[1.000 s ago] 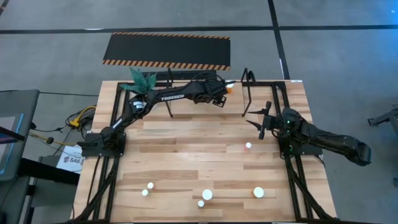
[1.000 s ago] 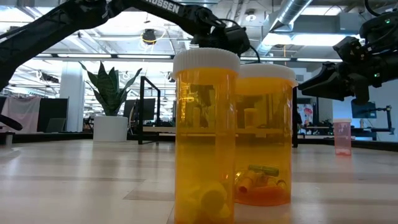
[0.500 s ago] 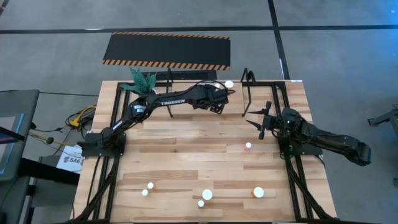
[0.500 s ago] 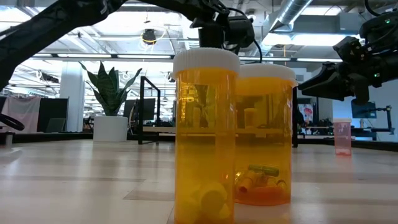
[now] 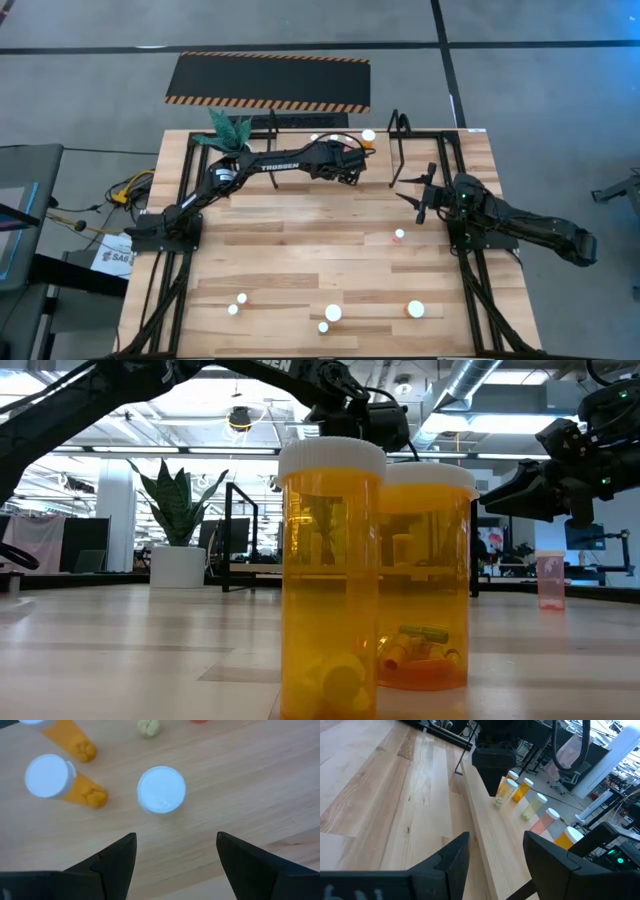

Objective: Pick and place medicine bottles onto shelf by color
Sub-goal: Put the top small yellow pill bottle aligned with the other yellow pill bottle on the shelf

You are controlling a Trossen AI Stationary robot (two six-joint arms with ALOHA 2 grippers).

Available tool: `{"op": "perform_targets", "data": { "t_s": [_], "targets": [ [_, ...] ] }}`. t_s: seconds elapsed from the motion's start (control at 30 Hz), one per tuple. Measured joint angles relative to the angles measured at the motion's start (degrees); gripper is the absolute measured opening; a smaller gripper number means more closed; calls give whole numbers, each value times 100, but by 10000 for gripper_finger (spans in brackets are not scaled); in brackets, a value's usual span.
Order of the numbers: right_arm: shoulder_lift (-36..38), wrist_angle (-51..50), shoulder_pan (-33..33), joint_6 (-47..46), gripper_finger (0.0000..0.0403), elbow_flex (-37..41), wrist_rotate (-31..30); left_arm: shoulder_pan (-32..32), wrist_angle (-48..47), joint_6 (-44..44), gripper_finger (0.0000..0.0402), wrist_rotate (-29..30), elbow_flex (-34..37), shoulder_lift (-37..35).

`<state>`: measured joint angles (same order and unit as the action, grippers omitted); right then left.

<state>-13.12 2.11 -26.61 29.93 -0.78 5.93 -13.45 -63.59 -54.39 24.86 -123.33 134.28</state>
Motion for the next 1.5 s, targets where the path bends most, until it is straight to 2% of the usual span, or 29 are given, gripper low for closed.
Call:
{"op": "perform_targets", "data": {
  "t_s": [0.2,0.33,0.93,1.3,1.5],
  "targets": [
    [0,0,0,0,207,0,0,65,-56,261,261,267,3,0],
    [-1,0,1,0,207,0,0,114,-156,97,261,480,3,0],
    [0,0,1,0,207,0,0,101,-97,-516,257,496,3,-2],
    [-1,0,1,0,207,0,0,96,-96,-614,159,503,4,150],
    [0,0,1,0,207,0,1,36,-6,-614,129,606,3,201]
  ]
}}
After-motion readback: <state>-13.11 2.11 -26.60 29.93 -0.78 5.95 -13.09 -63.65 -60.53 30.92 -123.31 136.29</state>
